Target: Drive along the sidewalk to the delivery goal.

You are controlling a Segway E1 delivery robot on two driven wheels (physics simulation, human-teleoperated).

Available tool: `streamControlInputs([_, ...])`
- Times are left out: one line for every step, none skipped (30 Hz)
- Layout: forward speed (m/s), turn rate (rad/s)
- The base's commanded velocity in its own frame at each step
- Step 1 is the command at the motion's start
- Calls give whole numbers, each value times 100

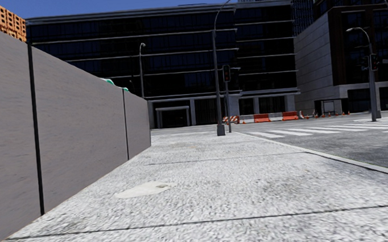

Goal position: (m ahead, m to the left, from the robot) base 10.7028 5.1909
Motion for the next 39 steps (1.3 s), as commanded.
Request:
streamControlInputs([200, 0])
streamControlInputs([200, 0])
streamControlInputs([200, 0])
streamControlInputs([200, 0])
streamControlInputs([200, 0])
streamControlInputs([200, 0])
streamControlInputs([200, 0])
streamControlInputs([200, 0])
streamControlInputs([200, 0])
streamControlInputs([200, 0])
streamControlInputs([200, 0])
streamControlInputs([200, 0])
streamControlInputs([200, 0])
streamControlInputs([200, 0])
streamControlInputs([200, 0])
streamControlInputs([200, 0])
streamControlInputs([200, 0])
streamControlInputs([200, 0])
streamControlInputs([200, 0])
streamControlInputs([200, 0])
streamControlInputs([200, 0])
streamControlInputs([200, 0])
streamControlInputs([200, 0])
streamControlInputs([200, 0])
streamControlInputs([200, 0])
streamControlInputs([200, 0])
streamControlInputs([200, 0])
streamControlInputs([200, 0])
streamControlInputs([200, 0])
streamControlInputs([200, 0])
streamControlInputs([200, 0])
streamControlInputs([200, 0])
streamControlInputs([200, 0])
streamControlInputs([200, 0])
streamControlInputs([200, 0])
streamControlInputs([200, 0])
streamControlInputs([200, 0])
streamControlInputs([200, 0])
streamControlInputs([200, 0])
